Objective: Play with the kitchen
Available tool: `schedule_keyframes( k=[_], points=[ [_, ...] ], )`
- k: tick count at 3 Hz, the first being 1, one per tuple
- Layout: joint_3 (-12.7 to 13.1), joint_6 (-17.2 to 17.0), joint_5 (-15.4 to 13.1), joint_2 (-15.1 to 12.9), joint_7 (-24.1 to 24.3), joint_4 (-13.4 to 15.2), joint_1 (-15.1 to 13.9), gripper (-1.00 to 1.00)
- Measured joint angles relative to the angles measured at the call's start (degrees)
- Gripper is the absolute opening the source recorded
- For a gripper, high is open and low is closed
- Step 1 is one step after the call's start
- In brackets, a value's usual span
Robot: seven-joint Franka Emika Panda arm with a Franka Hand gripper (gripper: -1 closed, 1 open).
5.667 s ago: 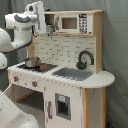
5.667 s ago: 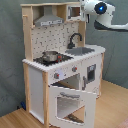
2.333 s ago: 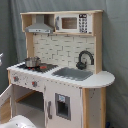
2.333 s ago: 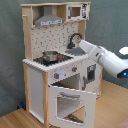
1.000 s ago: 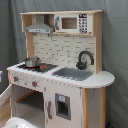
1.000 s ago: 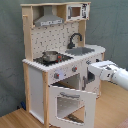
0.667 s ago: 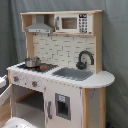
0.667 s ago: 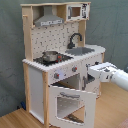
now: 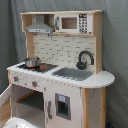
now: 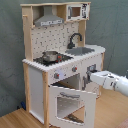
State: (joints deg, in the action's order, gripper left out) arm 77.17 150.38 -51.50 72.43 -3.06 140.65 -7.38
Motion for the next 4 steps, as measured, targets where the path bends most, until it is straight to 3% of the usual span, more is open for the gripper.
schedule_keyframes(
  k=[2, 4],
  points=[
    [4.59, 0.92, 0.03, -0.04, 11.62, -1.93, -0.96, 1.0],
    [6.61, 3.78, 0.02, 0.06, 22.58, -5.7, -4.22, 1.0]
  ],
)
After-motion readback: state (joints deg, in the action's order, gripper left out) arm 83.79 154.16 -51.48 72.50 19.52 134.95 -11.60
